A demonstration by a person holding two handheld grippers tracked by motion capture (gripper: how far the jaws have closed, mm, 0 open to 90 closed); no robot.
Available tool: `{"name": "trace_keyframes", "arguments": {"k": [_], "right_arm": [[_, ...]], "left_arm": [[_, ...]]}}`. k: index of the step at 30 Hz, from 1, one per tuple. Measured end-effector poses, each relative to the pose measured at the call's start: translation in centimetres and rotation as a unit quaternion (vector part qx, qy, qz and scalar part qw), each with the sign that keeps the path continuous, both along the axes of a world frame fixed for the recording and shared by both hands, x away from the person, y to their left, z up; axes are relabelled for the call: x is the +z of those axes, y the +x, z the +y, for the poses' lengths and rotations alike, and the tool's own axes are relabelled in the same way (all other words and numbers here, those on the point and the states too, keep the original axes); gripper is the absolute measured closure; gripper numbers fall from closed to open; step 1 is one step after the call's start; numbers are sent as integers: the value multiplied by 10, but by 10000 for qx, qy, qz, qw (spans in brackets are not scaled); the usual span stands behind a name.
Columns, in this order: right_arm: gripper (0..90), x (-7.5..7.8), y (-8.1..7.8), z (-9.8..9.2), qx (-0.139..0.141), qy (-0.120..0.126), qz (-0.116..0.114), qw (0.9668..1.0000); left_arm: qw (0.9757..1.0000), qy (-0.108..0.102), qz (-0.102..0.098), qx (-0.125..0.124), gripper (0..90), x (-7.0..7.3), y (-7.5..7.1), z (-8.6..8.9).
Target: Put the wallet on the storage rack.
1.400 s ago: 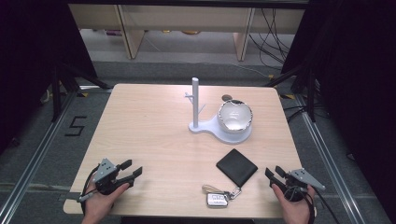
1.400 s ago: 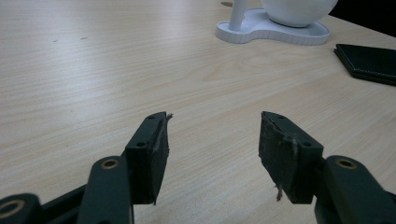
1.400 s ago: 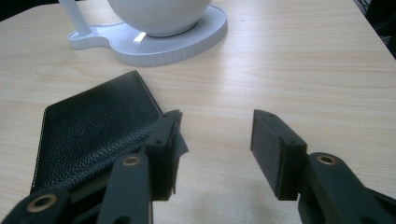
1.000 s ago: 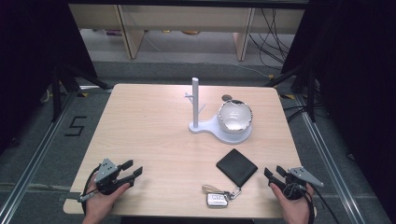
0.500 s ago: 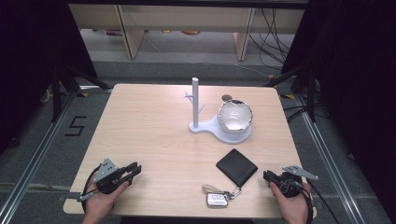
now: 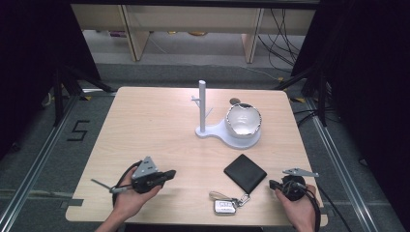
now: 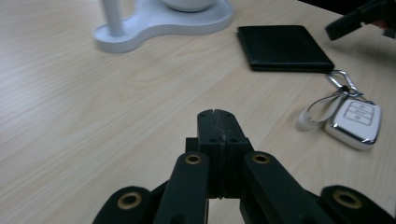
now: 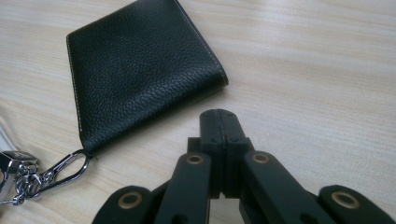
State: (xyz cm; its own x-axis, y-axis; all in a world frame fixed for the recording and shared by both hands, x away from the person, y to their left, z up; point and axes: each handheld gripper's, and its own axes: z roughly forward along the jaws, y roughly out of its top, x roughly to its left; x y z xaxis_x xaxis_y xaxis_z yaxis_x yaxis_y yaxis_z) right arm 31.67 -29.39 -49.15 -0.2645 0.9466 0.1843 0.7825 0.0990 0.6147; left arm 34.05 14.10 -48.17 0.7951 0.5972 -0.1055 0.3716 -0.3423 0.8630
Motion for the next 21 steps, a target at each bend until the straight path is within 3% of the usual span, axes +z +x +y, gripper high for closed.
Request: {"name": "trace_keyframes", "arguments": {"k": [2, 3, 4, 6, 8, 9, 10, 11, 12, 13, 15, 16, 19, 21], "right_arm": [[900, 0, 0, 0, 63, -14, 6, 10000], [900, 1, 1, 1, 63, 19, 83, 9999], [900, -1, 4, -2, 202, -249, 34, 9995], [900, 1, 5, 1, 103, -151, 129, 9997], [900, 1, 8, -1, 138, -216, 58, 9997], [898, 5, 9, 0, -84, -21, 89, 9999], [898, 5, 9, 0, -84, -21, 89, 9999], [814, 8, 13, -4, -120, 24, -26, 9999], [814, 8, 13, -4, -120, 24, -26, 9999], [804, 8, 17, -8, -47, -77, -173, 9998], [803, 9, 18, -8, -16, -154, -124, 9998], [797, 10, 21, -7, -51, -62, -29, 10000], [797, 11, 23, -7, -81, -128, 7, 9999], [834, 8, 28, -7, 12, -368, 73, 9993]], "left_arm": [[9999, 77, -23, -105, 896, 0, 3, -9], [9995, 214, -6, -229, 896, 1, 6, -17], [9988, 281, 2, -405, 896, -1, 10, -34], [9982, 358, 14, -481, 896, -3, 12, -44], [9972, 427, 60, -612, 896, -6, 15, -56], [9957, 543, 158, -731, 895, -8, 18, -68], [9957, 543, 158, -731, 895, -8, 18, -68], [9955, 510, 158, -778, 894, -10, 21, -79], [9955, 510, 158, -778, 894, -10, 21, -79], [9947, 549, 167, -853, 894, -9, 26, -89], [9948, 565, 157, -834, 895, -9, 28, -95], [9943, 616, 123, -863, 896, -9, 30, -101], [9920, 755, 153, -997, 897, -7, 37, -119], [9912, 799, 228, -1031, 897, -8, 43, -131]]}}
